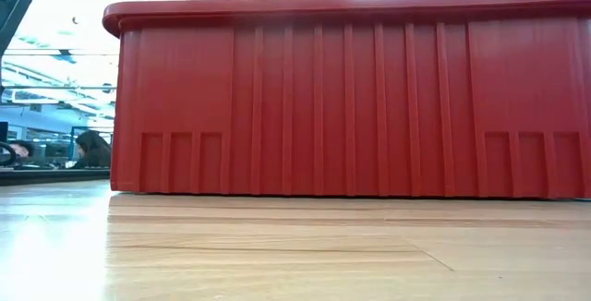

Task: Pick and place slides into bin
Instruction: Put the black slipper into the red organizer bin, then adjust the red organizer bin

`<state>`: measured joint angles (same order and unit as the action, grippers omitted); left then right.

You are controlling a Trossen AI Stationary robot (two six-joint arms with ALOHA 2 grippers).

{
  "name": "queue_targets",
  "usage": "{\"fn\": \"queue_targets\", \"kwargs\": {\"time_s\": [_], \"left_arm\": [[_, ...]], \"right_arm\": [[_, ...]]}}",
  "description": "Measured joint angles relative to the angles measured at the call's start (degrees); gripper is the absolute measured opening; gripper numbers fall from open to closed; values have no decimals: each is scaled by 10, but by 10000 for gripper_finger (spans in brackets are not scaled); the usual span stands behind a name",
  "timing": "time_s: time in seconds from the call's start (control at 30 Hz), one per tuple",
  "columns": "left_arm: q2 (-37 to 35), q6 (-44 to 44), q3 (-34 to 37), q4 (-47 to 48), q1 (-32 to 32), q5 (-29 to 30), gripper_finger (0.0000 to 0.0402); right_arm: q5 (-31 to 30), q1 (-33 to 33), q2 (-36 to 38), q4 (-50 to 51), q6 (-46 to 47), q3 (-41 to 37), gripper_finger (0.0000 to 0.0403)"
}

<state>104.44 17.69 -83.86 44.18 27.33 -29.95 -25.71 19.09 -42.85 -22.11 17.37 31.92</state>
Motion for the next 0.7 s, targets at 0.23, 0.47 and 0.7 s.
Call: {"fn": "queue_targets", "kwargs": {"time_s": [0.23, 0.47, 0.7], "left_arm": [[0, 11, 0, -10, 0, -21, 203], [-20, 2, 0, -16, 0, -35, 239], [-59, -15, 0, -20, 8, 1, 259]], "right_arm": [[0, 0, 0, -1, 1, 0, 0], [2, 0, 0, 0, 17, 0, 0], [4, 0, 0, 1, 43, 0, 0]]}}
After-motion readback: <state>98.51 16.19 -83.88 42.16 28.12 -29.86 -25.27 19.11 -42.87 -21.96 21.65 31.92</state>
